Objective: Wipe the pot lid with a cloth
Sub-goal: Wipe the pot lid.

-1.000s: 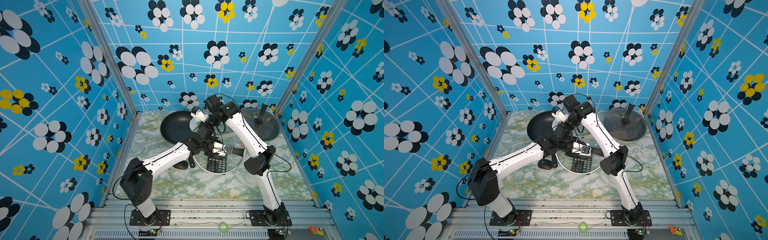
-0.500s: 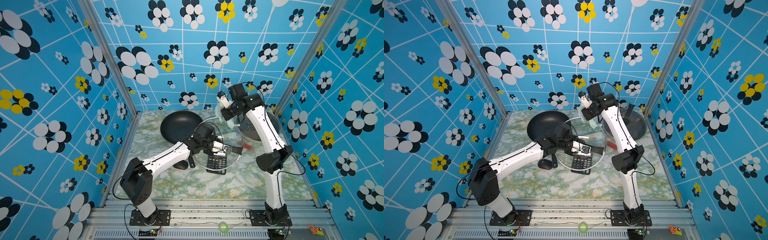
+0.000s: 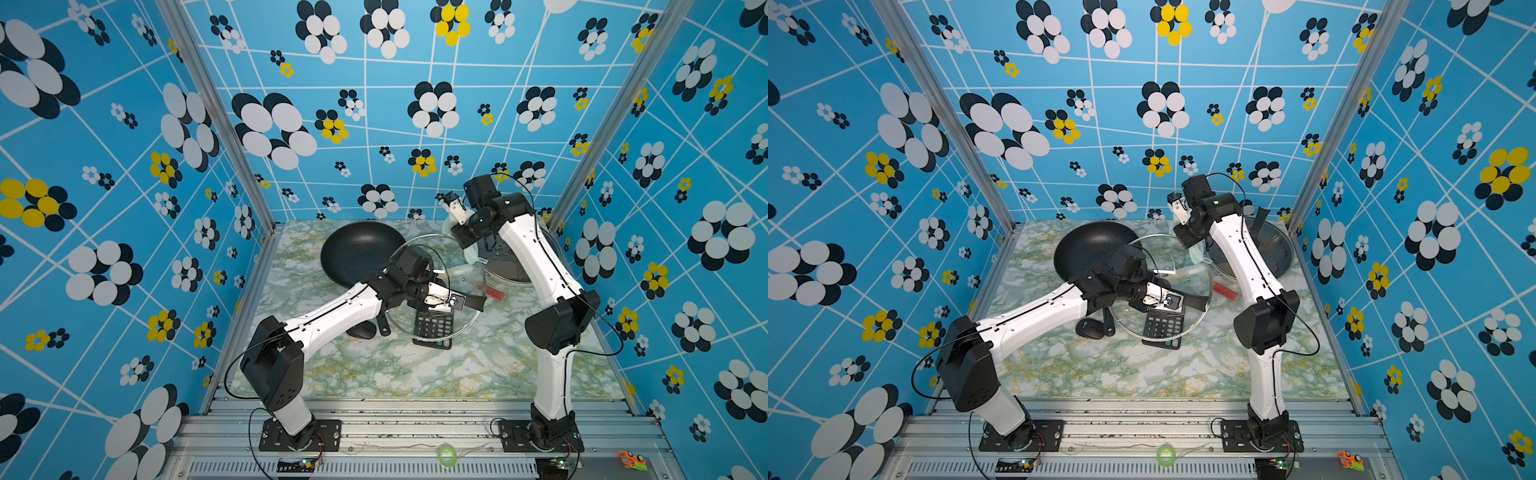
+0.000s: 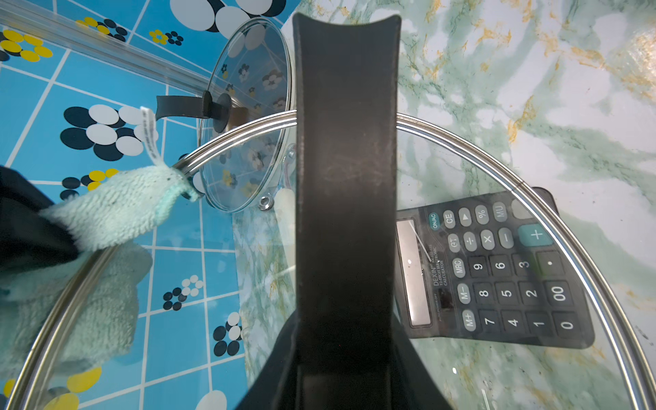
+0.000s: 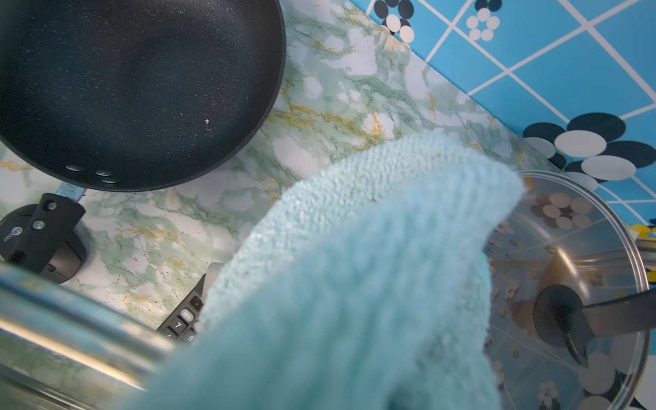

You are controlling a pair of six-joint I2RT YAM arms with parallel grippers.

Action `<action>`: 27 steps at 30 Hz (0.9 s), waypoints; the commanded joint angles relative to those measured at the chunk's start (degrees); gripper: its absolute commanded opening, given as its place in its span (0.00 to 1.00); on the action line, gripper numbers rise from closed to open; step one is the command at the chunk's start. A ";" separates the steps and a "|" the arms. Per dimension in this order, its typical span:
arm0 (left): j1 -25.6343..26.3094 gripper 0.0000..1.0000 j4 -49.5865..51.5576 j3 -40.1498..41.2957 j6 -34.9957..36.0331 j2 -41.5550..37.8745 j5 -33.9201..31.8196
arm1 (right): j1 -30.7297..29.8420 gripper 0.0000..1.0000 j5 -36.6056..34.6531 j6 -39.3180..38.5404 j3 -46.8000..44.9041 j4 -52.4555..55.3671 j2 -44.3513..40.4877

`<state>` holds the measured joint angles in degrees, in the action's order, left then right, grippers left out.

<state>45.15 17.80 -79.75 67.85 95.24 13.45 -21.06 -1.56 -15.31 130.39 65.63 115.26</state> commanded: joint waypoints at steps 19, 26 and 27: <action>-8.90 0.00 -21.83 -13.11 -38.35 -0.95 2.92 | 3.29 0.00 8.97 14.00 -38.09 -25.53 -24.75; -12.33 0.00 -26.98 -11.75 -47.22 -1.02 4.28 | 8.06 0.00 14.22 25.89 -49.41 -38.60 -26.24; -12.68 0.00 -27.07 -11.75 -47.81 -0.86 4.42 | 9.31 0.00 13.73 28.68 -50.50 -41.04 -26.61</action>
<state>36.86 13.43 -88.42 27.38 97.51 21.98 -15.05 11.75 5.28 84.51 23.59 89.10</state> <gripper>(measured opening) 0.338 0.064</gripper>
